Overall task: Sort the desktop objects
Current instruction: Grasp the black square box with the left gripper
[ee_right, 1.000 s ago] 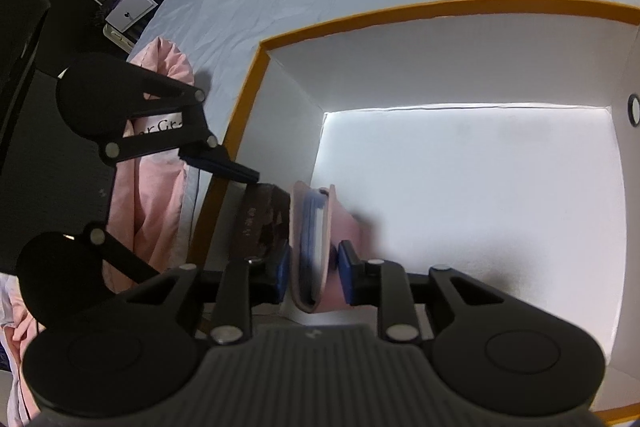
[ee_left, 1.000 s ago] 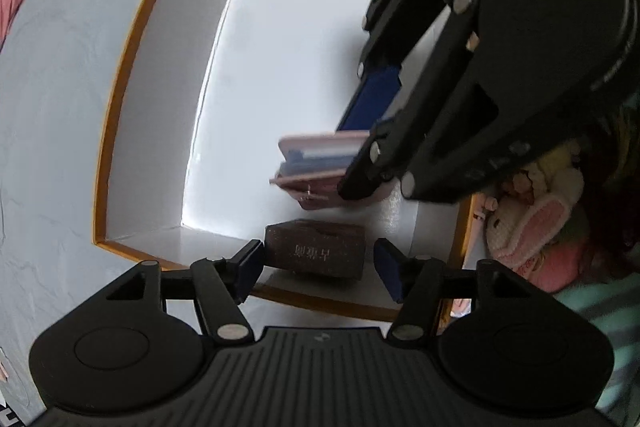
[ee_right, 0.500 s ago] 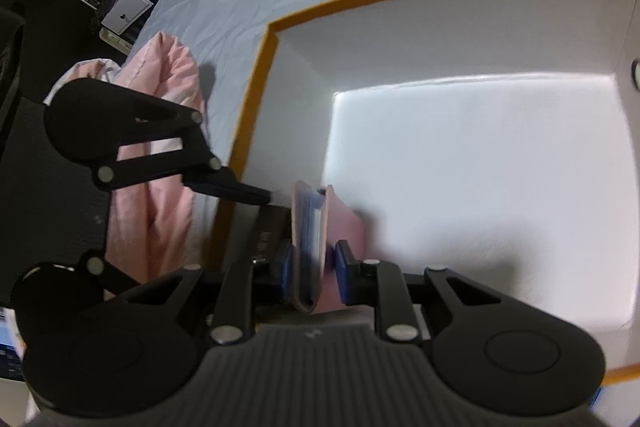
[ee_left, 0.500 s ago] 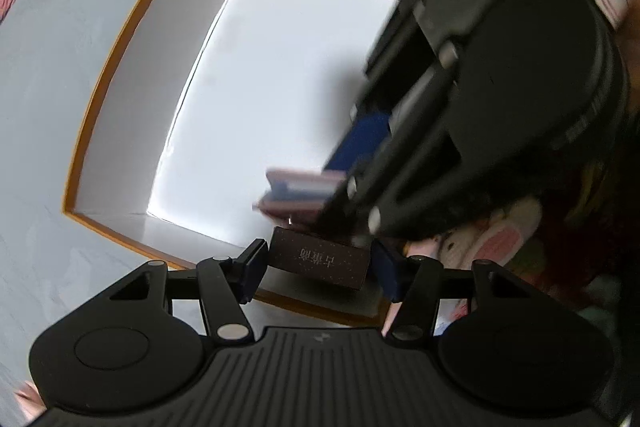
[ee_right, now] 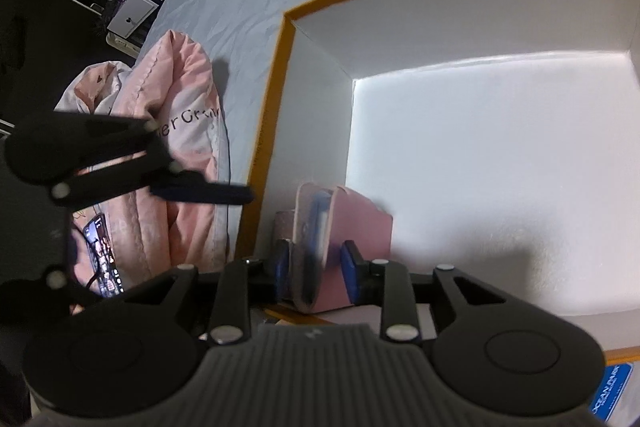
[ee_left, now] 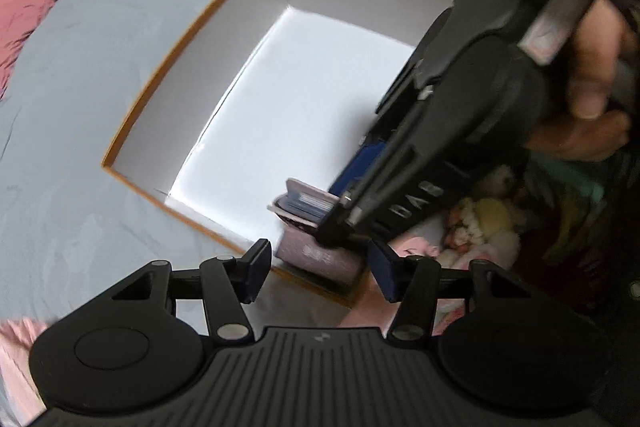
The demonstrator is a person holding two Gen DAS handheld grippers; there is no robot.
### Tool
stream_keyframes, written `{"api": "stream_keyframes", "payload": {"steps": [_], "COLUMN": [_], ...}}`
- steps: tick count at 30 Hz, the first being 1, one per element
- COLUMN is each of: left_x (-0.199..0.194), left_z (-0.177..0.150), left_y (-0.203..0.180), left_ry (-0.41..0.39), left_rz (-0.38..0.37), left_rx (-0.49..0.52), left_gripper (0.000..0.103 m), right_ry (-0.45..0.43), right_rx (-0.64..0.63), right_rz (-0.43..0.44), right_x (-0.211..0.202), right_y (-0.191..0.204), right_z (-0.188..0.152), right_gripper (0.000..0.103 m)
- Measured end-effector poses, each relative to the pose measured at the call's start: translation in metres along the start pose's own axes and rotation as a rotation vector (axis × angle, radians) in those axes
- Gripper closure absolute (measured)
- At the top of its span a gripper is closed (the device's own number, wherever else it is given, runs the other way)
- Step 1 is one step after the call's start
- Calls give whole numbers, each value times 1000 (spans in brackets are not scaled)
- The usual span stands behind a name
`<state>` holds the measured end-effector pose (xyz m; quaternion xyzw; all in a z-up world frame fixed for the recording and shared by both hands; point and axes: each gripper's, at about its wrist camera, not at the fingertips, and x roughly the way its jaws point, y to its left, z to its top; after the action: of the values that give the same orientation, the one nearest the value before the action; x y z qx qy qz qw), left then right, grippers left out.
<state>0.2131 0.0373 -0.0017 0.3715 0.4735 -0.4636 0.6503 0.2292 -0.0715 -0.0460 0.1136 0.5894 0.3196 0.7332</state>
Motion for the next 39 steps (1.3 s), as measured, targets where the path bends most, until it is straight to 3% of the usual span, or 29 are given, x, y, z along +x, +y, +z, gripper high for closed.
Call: {"api": "stream_keyframes", "payload": {"steps": [6,10,14,18,24,29,35,39], "left_x": [-34,-45,-14,20,60,85,100,93], "left_z": [-24,-43,-70,-88,-94,-95,-97,-102], "left_y": [-25,-27,-22,-36,-32,-38,-37,-33], "left_ry": [-93,-78,26,140,246,312,368,366], "left_rz": [29,26,85,101,135,222,266,247], "left_rx": [-116,-258,-411,-492,-633,-632,-636,-647], "left_gripper": [40,40,40,40,40,36,22,28], "right_ry": [-91,-170,-205,-173,-161,-154,-146,-130], "right_rx": [-61,-125,-204,-237,-201,-176,-179,-210], "right_rz": [-51,-19,-26,-67,-237,-274,-255,-213], "right_x": [-25,-55,-76,-69,-52,-53,-48,-44], "right_y": [13,20,29,31,7,-10,-7,4], "right_z": [-8,-26,-61,-94,-119,-126,-130,-131], "right_gripper": [72,72,73,73,72,70,69,69]}}
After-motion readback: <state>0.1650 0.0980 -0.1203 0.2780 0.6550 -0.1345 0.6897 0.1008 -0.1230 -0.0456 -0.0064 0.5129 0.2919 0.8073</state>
